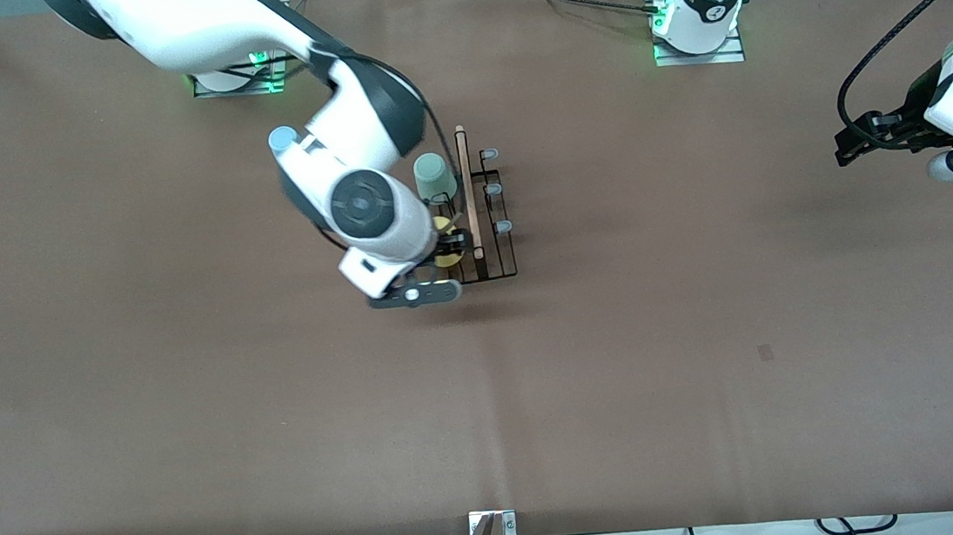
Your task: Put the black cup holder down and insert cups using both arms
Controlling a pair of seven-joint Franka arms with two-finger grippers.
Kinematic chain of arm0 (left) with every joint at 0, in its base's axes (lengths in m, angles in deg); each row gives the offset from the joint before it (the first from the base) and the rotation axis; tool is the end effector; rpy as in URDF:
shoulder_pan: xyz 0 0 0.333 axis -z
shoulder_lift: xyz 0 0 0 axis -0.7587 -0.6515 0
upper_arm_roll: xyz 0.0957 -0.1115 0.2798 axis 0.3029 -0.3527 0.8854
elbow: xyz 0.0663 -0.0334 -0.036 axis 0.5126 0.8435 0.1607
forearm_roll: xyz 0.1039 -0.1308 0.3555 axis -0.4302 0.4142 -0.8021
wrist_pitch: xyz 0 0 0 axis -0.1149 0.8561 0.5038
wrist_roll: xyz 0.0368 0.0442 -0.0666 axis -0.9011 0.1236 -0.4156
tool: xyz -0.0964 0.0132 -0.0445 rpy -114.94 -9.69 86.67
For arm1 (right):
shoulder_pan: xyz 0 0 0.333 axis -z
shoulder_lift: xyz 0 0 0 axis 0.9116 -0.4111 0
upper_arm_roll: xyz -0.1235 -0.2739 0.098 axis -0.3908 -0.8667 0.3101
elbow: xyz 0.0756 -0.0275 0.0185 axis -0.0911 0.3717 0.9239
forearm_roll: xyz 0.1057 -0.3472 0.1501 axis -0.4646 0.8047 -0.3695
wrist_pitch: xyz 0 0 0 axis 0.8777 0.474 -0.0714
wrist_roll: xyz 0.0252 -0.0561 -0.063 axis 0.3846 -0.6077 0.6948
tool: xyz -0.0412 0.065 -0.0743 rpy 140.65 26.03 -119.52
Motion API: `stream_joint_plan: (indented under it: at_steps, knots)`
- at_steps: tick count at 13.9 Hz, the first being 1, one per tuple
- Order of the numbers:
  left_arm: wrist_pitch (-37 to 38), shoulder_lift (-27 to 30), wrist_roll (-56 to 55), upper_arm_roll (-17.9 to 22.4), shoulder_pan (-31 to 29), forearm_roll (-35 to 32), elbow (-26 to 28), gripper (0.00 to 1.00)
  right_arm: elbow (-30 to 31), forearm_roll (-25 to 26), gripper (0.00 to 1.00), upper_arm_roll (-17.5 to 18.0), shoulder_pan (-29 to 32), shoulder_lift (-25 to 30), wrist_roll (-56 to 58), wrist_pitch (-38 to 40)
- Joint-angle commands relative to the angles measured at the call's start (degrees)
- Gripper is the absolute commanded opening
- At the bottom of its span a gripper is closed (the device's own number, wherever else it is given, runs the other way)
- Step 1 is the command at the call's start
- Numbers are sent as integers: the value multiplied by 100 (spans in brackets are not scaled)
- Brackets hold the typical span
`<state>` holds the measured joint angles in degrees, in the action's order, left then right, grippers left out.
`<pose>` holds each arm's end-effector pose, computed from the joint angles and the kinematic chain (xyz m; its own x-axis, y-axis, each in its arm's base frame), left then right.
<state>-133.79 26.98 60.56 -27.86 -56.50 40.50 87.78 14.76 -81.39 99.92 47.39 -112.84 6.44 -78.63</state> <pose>0.5594 -0.0018 0.5647 0.9930 0.1022 -0.0594 0.1006 -0.9945 -0.0295 0.6083 0.4153 0.3993 0.9910 -0.0255 -0.1317 -0.0366 -0.9959 -0.0823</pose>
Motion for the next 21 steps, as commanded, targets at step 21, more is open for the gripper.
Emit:
stream_joint_plan:
  at_steps: [21]
  knots:
    - [100, -68, -3, -36, -49, 150, -139, 100, 1149, -661, 100, -1661, 1851, 2138, 2408, -4]
